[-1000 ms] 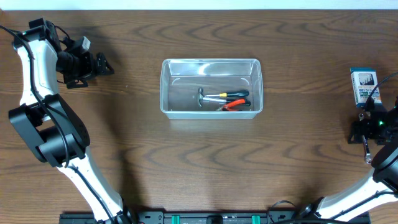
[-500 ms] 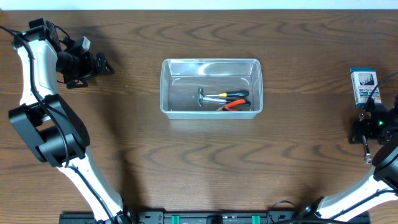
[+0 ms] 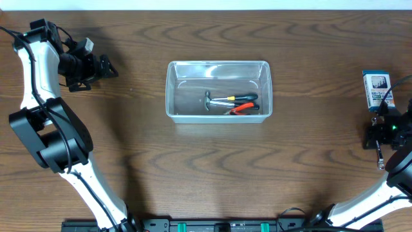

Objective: Pack container
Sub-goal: 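Lower the right gripper onto the wrench's middle, then close the right gripper on the silver wrench's shaft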

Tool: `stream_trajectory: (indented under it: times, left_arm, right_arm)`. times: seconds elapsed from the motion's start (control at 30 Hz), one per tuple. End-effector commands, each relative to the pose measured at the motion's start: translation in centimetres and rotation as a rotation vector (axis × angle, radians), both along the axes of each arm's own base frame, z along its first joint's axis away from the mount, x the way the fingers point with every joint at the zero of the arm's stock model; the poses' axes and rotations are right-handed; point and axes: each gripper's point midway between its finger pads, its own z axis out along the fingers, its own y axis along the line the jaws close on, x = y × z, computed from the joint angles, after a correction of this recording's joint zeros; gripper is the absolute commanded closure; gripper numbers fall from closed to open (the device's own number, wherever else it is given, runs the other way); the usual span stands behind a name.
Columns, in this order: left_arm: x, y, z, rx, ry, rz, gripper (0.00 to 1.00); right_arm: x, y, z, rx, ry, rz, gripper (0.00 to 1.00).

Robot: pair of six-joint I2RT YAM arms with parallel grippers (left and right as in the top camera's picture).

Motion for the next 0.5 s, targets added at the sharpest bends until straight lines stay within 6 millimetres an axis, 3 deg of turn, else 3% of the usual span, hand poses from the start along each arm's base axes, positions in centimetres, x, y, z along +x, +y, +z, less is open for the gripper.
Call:
stream_trajectory:
  times: [0.0, 0.47]
  left_arm:
    - [0.37, 0.32, 1.78, 0.022, -0.043, 0.001, 0.02]
    - [0.37, 0.32, 1.78, 0.022, -0.043, 0.001, 0.02]
  right_arm:
    - [-0.13, 0.18, -0.37, 0.003, 0.017, 0.012, 0.09]
    - [-0.63, 0.87, -1.08, 0.015, 0.032, 0.018, 0.10]
